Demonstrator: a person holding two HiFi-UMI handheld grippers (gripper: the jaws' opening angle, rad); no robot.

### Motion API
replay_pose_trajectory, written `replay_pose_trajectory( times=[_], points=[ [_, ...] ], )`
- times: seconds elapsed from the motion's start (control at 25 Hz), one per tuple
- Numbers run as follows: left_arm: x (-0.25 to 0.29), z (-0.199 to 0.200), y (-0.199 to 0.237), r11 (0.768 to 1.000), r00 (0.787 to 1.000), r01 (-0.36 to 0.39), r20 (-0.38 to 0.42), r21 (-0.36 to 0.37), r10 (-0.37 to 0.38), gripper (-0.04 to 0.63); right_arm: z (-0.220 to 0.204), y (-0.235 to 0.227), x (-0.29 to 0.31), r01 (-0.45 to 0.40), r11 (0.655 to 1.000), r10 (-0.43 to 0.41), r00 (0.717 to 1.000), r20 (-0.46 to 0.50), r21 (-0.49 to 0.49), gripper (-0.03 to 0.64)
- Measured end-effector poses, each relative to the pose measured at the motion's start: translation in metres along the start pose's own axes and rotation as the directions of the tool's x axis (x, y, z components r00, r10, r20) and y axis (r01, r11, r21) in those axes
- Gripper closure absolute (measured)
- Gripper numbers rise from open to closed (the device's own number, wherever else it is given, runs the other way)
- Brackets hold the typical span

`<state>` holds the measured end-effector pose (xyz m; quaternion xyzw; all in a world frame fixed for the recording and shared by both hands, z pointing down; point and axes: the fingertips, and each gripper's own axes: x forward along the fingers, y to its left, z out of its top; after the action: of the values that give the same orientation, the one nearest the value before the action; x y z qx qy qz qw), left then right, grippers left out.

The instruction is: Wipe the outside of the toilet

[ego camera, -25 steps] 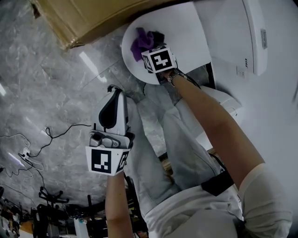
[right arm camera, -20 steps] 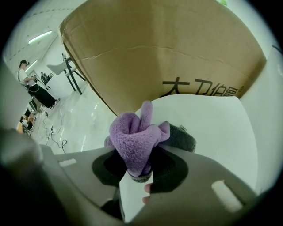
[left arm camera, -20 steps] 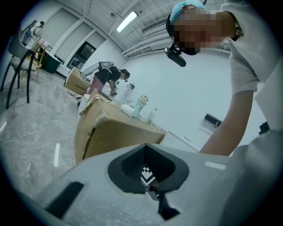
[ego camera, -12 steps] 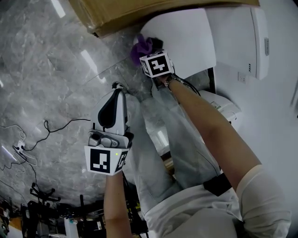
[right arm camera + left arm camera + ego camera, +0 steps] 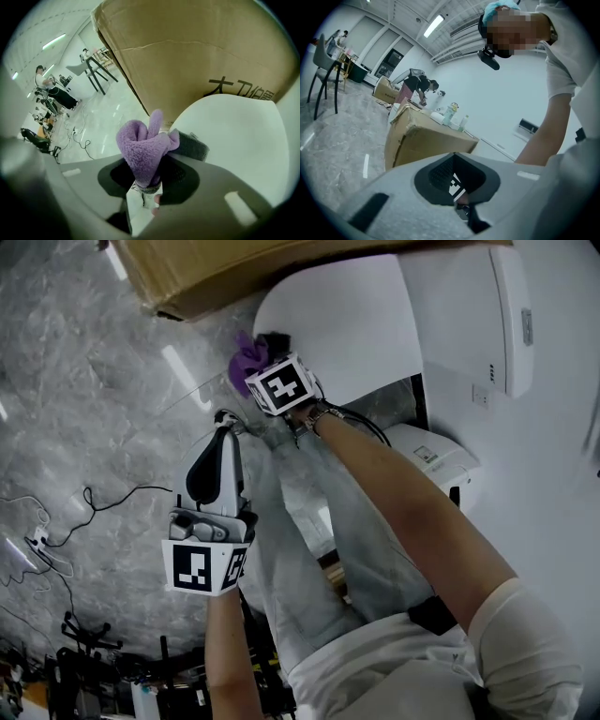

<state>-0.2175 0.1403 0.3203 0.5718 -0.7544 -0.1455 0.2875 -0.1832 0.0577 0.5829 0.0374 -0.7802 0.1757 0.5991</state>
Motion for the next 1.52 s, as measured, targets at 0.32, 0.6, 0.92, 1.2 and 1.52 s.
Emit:
replay_pose_trajectory(
  times=[0.32,0.6,0.92,1.2,1.52],
  points=[
    [0.069,-0.012,-0.093,0.996,0.997,0.082,-0.014,0.046,-0.082,0.591,-0.032,-0.062,-0.059,-0.051,0.999,0.052,0.996,0.066,-0.011,0.493],
    [0.127,-0.027,-0.171,0.988,0.990,0.144,-0.022,0.062,-0.143,0.591,-0.074,-0.214,-0.116,0.102,0.990,-0.111,0.990,0.084,0.097,0.493],
    [0.172,-0.052,-0.231,0.982,0.983,0.178,-0.064,0.067,-0.174,0.591,-0.108,-0.339,-0.152,0.203,0.959,-0.220,0.973,0.068,0.198,0.492],
    [0.180,-0.071,-0.241,0.983,0.982,0.179,-0.066,0.048,-0.175,0.591,-0.125,-0.372,-0.140,0.227,0.950,-0.243,0.968,0.055,0.214,0.492],
    [0.142,-0.070,-0.196,0.989,0.988,0.141,-0.060,0.032,-0.139,0.591,-0.116,-0.349,-0.132,0.255,0.938,-0.271,0.962,0.040,0.234,0.492]
  ],
)
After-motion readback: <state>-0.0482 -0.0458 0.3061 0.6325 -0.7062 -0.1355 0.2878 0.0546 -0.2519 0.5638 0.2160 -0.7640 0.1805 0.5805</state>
